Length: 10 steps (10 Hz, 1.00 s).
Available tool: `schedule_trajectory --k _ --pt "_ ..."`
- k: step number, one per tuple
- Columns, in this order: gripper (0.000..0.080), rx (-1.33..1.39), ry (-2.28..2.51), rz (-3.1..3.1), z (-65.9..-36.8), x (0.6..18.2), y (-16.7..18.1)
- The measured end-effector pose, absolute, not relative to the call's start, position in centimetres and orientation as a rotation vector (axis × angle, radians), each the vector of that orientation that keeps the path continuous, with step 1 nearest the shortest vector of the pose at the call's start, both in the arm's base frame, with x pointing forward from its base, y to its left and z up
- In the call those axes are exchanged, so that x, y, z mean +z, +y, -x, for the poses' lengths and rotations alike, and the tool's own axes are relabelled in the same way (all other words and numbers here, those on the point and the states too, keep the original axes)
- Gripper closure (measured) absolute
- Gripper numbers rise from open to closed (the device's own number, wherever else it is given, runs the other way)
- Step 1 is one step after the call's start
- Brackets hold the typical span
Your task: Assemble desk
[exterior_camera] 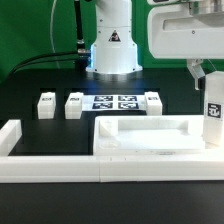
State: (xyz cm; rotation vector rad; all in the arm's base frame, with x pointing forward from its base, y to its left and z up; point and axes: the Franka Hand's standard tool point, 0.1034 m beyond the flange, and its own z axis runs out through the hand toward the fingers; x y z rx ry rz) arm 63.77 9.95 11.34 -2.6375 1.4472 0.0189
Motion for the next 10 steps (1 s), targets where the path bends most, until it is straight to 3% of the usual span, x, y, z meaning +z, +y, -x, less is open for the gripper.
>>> schedule_trajectory --k 3,5,8,10 --pt "0.0509 0.033 1.611 2.542 -63.8 11.3 9.9" --pt "0.0222 0.028 1.548 2.584 -63.7 11.3 10.0" --pt "0.0154 -0.003 1.288 2.759 -63.4 11.3 11.3" --pt "0.0151 -0.016 1.039 2.863 -63.5 11.3 11.0"
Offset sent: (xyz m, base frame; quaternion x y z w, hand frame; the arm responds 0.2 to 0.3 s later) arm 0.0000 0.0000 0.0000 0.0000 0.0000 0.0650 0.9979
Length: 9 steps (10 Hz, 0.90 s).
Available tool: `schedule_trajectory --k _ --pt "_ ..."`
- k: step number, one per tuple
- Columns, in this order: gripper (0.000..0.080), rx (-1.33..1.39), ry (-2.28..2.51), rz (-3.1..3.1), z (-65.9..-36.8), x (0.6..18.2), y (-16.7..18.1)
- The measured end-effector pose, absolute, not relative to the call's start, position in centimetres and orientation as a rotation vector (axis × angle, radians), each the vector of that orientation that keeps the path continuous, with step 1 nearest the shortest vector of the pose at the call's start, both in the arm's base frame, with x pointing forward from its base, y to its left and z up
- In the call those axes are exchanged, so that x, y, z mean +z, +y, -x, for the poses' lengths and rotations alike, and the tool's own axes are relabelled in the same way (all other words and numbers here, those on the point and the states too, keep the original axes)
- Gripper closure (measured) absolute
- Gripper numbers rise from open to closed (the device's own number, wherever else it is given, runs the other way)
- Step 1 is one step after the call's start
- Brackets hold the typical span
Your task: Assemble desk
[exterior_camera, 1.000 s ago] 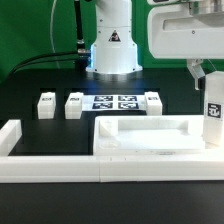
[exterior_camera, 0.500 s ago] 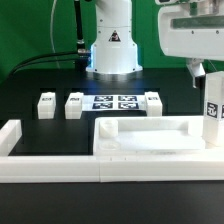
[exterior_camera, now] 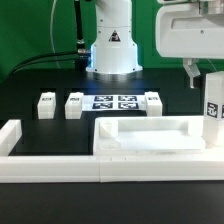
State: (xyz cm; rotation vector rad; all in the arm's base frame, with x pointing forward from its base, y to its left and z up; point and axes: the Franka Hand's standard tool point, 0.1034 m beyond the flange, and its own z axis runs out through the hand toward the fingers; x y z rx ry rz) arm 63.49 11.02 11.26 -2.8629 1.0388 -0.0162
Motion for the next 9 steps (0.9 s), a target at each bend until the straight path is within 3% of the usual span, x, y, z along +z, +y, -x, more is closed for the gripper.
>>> schedule_trajectory --k 9 --pt "0.015 -0.092 -0.318 3.077 -63.15 11.36 11.31"
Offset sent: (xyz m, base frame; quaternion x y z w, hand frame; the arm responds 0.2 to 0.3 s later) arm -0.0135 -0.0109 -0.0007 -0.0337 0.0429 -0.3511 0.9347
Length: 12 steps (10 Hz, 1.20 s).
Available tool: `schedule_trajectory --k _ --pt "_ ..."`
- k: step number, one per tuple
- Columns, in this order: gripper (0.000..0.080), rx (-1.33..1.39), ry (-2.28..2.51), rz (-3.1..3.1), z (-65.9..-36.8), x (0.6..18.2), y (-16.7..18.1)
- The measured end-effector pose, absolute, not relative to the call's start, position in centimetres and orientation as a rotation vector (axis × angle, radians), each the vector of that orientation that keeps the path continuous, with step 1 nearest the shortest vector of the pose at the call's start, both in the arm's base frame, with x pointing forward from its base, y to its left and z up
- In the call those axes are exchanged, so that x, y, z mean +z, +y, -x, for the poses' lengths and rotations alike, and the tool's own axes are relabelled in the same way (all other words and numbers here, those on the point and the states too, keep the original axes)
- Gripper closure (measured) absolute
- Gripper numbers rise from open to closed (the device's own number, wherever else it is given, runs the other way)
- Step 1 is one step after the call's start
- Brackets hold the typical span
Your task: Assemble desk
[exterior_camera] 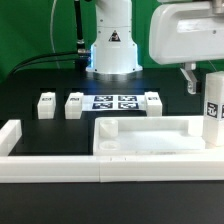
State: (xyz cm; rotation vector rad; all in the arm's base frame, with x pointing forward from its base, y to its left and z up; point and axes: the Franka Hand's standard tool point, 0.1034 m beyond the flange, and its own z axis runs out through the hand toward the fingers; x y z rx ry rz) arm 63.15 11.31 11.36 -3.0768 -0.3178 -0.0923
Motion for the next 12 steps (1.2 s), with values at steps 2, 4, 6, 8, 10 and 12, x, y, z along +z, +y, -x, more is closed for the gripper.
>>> schedule_trajectory --k 2,4,6,8,10,12 --pt "0.015 -0.091 -0.51 3.054 -63.52 11.6 11.0" --pt "0.015 -0.091 -0.576 3.043 -63.54 11.54 10.9" --pt "0.0422 -0.091 -0.574 3.043 -63.52 11.51 10.9" --pt "0.0513 -0.091 -0.574 3.043 -63.51 11.49 10.9" --pt "0.0512 -0.09 -0.555 3.046 -63.51 11.49 10.9" --pt "0.0512 -0.087 -0.447 3.059 -63.5 11.47 10.94"
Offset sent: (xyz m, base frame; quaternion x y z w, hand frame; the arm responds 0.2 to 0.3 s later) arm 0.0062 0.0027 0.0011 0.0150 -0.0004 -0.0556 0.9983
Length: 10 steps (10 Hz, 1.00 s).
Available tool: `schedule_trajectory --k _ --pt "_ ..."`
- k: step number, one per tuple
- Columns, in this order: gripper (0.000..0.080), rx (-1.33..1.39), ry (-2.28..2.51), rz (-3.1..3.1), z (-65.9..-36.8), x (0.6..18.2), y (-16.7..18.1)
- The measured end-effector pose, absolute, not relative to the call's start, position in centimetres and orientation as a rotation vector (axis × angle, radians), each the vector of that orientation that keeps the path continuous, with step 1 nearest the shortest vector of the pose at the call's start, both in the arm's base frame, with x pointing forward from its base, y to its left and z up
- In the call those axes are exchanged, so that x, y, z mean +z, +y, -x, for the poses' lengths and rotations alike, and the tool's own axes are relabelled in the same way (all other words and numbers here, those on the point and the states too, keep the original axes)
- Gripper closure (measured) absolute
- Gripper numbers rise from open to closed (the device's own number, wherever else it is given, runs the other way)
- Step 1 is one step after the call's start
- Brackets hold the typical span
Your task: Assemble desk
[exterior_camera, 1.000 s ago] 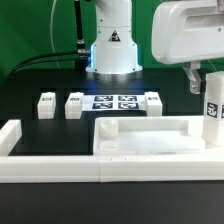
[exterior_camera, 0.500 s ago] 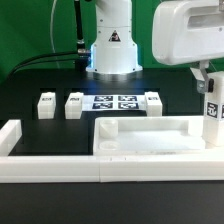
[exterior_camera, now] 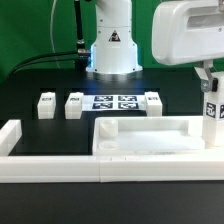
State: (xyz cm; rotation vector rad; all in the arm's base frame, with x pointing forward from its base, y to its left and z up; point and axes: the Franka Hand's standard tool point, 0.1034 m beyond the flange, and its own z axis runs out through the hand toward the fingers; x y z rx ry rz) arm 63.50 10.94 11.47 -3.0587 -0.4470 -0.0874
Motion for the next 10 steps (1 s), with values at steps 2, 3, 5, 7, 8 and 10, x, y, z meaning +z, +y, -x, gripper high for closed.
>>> schedule_trajectory --k 2,3,5,7,8,10 --pt "0.0512 -0.082 -0.017 3.074 -63.59 11.42 10.7" --pt "0.0512 -0.084 0.095 3.071 -63.63 11.4 10.73" --pt "0.0512 -0.07 0.451 3.033 -63.6 11.36 10.7" --pt "0.0512 -0.052 0.798 2.947 -63.62 11.32 10.57" --pt "0.0512 -0.049 0.953 2.897 -63.64 11.3 10.58" --pt "0.0512 -0.032 1.266 2.76 -63.56 11.27 10.53"
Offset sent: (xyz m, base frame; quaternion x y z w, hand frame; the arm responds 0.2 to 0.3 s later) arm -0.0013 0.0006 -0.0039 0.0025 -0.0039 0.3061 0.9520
